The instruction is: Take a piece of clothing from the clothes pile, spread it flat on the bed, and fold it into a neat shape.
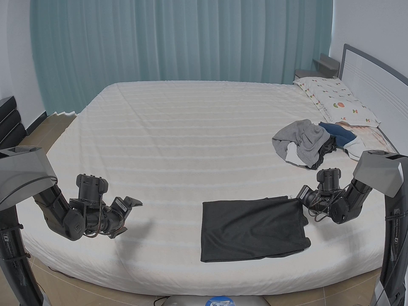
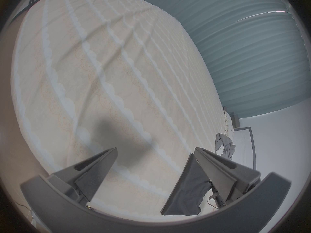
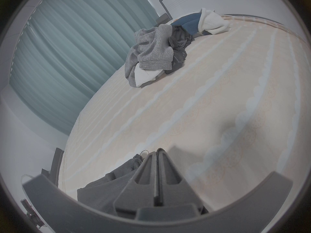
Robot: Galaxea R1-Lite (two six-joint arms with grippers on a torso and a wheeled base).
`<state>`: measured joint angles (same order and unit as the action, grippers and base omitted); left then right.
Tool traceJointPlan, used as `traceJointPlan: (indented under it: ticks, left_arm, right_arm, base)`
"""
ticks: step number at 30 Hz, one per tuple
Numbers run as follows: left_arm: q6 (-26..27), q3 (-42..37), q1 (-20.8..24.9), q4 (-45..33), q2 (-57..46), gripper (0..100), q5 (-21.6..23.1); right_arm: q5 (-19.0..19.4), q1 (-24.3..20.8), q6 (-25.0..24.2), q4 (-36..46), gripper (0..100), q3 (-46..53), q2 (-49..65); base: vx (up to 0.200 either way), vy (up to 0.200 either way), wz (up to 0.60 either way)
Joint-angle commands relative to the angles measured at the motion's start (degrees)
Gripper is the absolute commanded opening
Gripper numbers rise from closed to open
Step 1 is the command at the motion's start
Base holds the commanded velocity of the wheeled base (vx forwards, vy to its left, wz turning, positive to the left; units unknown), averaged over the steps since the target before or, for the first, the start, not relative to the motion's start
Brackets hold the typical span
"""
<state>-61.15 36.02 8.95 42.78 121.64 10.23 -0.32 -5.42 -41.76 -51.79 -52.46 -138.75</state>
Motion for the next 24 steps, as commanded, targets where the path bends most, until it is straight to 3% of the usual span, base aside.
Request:
traceJointPlan:
  ticks: [1,4,9,11,14,18,24]
  left_arm:
    - [0.0,0.0,0.0,0.0,0.1,100,0.0]
    - [0.0,0.0,0.0,0.0,0.1,100,0.0]
    - [-0.2,0.2,0.0,0.0,0.2,100,-0.8]
    - [-0.4,0.5,0.1,0.0,0.4,100,-1.5]
    - [-0.4,0.5,0.5,0.0,0.5,100,-2.0]
    - [-0.4,0.3,0.5,0.0,0.6,100,-2.0]
    - [-0.2,0.2,0.5,0.1,0.6,100,-2.1]
  right_arm:
    - [0.4,0.0,-0.2,-0.1,100,0.8,0.6]
    - [0.8,0.1,-0.2,-2.1,100,3.3,2.7]
    - [7.6,0.2,0.8,-9.6,100,15.5,8.8]
    - [8.1,0.2,1.7,-11.8,100,19.6,10.0]
    - [8.9,0.4,4.0,-14.7,100,25.7,11.8]
    - [13.5,0.8,6.3,-20.4,100,33.6,12.6]
    - [14.2,0.1,6.8,-24.8,100,37.2,9.6]
  base:
    - [0.000,0.000,0.00]
    - [0.000,0.000,0.00]
    - [0.000,0.000,0.00]
    - [0.000,0.000,0.00]
    - [-0.200,0.000,0.00]
    - [-0.150,0.000,0.00]
    - [0.000,0.000,0.00]
